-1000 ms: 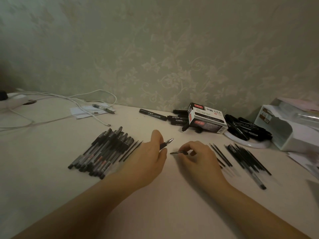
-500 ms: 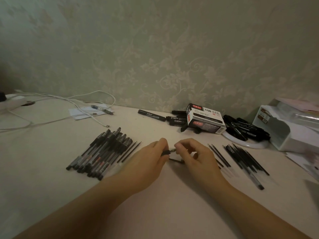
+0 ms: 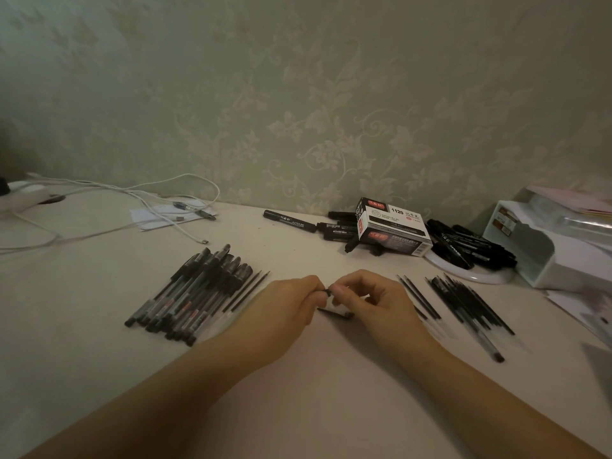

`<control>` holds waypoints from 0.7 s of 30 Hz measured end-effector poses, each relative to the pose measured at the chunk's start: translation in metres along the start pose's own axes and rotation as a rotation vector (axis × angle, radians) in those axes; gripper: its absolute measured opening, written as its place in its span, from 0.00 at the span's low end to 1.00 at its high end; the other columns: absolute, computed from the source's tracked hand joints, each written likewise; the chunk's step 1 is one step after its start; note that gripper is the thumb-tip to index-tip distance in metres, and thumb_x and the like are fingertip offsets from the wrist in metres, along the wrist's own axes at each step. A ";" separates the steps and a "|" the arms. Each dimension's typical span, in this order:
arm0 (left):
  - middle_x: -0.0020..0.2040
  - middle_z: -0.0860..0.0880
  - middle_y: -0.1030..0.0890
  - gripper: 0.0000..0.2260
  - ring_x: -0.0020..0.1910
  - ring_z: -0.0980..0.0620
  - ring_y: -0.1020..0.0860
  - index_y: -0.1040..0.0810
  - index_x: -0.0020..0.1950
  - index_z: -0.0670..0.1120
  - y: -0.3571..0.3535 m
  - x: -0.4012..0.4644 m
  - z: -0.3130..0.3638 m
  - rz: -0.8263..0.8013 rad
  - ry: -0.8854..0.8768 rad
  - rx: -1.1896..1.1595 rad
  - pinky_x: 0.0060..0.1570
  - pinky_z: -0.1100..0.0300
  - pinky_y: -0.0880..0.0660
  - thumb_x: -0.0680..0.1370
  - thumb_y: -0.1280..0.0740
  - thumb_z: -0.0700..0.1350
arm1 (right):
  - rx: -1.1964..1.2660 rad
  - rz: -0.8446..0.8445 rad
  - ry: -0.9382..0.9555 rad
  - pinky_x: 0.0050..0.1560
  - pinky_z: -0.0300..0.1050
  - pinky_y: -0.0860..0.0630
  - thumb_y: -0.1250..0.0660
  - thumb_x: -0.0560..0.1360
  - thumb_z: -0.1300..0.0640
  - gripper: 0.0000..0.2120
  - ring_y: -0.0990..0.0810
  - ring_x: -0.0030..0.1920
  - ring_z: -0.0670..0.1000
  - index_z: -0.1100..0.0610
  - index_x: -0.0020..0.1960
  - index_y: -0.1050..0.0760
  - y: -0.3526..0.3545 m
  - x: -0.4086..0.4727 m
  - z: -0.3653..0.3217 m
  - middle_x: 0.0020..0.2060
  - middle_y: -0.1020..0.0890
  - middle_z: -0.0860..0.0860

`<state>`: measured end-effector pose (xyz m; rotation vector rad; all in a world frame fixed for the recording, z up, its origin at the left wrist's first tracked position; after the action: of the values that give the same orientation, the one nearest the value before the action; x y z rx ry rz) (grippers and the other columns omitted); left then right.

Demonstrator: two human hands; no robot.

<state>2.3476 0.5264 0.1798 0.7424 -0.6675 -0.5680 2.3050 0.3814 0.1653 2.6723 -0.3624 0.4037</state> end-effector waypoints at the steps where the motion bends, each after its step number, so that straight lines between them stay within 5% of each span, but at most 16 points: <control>1: 0.32 0.54 0.27 0.09 0.32 0.58 0.30 0.25 0.47 0.49 0.000 0.000 0.000 0.003 0.006 0.009 0.37 0.57 0.31 0.82 0.43 0.48 | -0.008 -0.005 0.006 0.43 0.40 0.25 0.28 0.75 0.54 0.05 0.20 0.42 0.44 0.43 0.45 0.18 0.000 0.000 0.000 0.42 0.15 0.44; 4: 0.33 0.54 0.28 0.09 0.33 0.57 0.30 0.25 0.49 0.47 0.002 0.000 0.002 0.021 -0.003 0.027 0.39 0.55 0.31 0.82 0.43 0.47 | -0.011 0.000 0.013 0.43 0.39 0.25 0.27 0.73 0.48 0.07 0.21 0.44 0.43 0.40 0.51 0.20 0.000 0.000 -0.001 0.46 0.16 0.41; 7: 0.33 0.55 0.29 0.09 0.33 0.57 0.30 0.25 0.50 0.46 0.004 -0.001 0.004 0.024 -0.007 0.021 0.38 0.56 0.32 0.82 0.43 0.47 | 0.020 0.047 -0.030 0.45 0.37 0.27 0.32 0.70 0.37 0.12 0.20 0.45 0.44 0.43 0.47 0.19 0.002 0.001 0.002 0.44 0.16 0.43; 13: 0.33 0.55 0.29 0.08 0.32 0.57 0.31 0.26 0.48 0.47 0.001 -0.001 0.005 0.006 0.000 0.007 0.37 0.58 0.33 0.82 0.42 0.47 | 0.000 0.005 -0.013 0.46 0.41 0.26 0.28 0.75 0.54 0.04 0.21 0.45 0.46 0.45 0.46 0.18 0.002 0.001 0.003 0.44 0.16 0.43; 18: 0.32 0.55 0.29 0.08 0.32 0.58 0.30 0.25 0.50 0.47 0.002 -0.001 0.006 0.035 -0.010 -0.003 0.36 0.59 0.33 0.82 0.42 0.46 | 0.012 0.037 -0.040 0.44 0.35 0.26 0.30 0.72 0.43 0.07 0.21 0.45 0.44 0.45 0.47 0.20 0.001 0.001 0.003 0.44 0.17 0.42; 21: 0.32 0.55 0.29 0.08 0.32 0.59 0.30 0.25 0.49 0.47 0.001 -0.002 0.005 0.030 -0.001 -0.008 0.36 0.60 0.34 0.82 0.42 0.47 | 0.008 0.043 -0.033 0.45 0.39 0.27 0.29 0.75 0.50 0.04 0.21 0.43 0.45 0.47 0.43 0.19 0.001 0.002 0.004 0.40 0.16 0.46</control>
<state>2.3433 0.5261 0.1825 0.7231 -0.6763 -0.5431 2.3071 0.3782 0.1623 2.6860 -0.4292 0.3745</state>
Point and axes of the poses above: each hand's wrist, its own x-axis towards the middle knuckle, its own y-axis out of the back of the hand, z = x × y, the point moved 6 cm from there along x, towards the middle knuckle
